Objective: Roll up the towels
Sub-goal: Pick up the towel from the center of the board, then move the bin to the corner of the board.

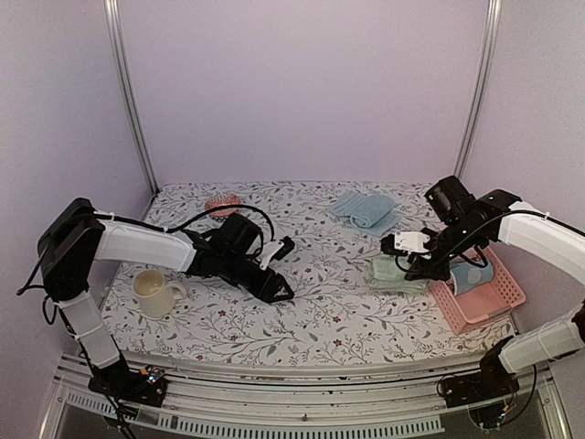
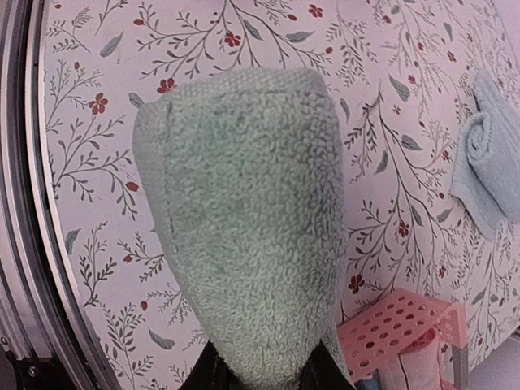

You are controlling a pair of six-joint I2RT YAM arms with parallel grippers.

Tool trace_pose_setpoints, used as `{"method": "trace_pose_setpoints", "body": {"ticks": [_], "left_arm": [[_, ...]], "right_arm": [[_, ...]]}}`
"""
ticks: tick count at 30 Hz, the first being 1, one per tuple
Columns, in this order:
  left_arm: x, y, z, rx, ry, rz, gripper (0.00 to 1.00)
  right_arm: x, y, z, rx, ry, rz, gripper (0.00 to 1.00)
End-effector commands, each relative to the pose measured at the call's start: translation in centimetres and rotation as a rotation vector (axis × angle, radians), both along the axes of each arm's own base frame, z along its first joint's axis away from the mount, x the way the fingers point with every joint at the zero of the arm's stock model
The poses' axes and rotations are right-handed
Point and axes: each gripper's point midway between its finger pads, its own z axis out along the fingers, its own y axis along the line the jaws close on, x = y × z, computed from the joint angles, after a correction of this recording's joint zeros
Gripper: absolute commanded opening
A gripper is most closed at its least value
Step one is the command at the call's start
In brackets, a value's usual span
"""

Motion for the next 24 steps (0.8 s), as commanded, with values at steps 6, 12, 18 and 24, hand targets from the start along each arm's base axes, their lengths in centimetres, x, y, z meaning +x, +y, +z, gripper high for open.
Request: {"method": "trace_pose_setpoints", "body": {"ticks": [6, 12, 18, 24], "left_arm": [[1.0, -2.3, 0.4, -0.056, 0.001, -0.048, 0.52], [0.8, -3.0, 0.2, -0.062, 0.007, -0.067, 0.52], [0.5, -3.2, -0.4, -0.063, 0.019, -0.078, 0.52], [0.2, -3.1, -0.9, -0.062, 0.027, -0.080, 0.52]], "right_arm": [[1.3, -10.3, 3.3, -0.074, -0.116, -0.218, 0.03], [2.1, -15.9, 3.4, -0.113, -0.135, -0.343, 0.03], [2.7, -19.2, 2.2, -0.167, -0.100, -0.431, 0.03], [1.2, -20.3, -0.7, -0.256, -0.004, -0.430, 0.03]]}}
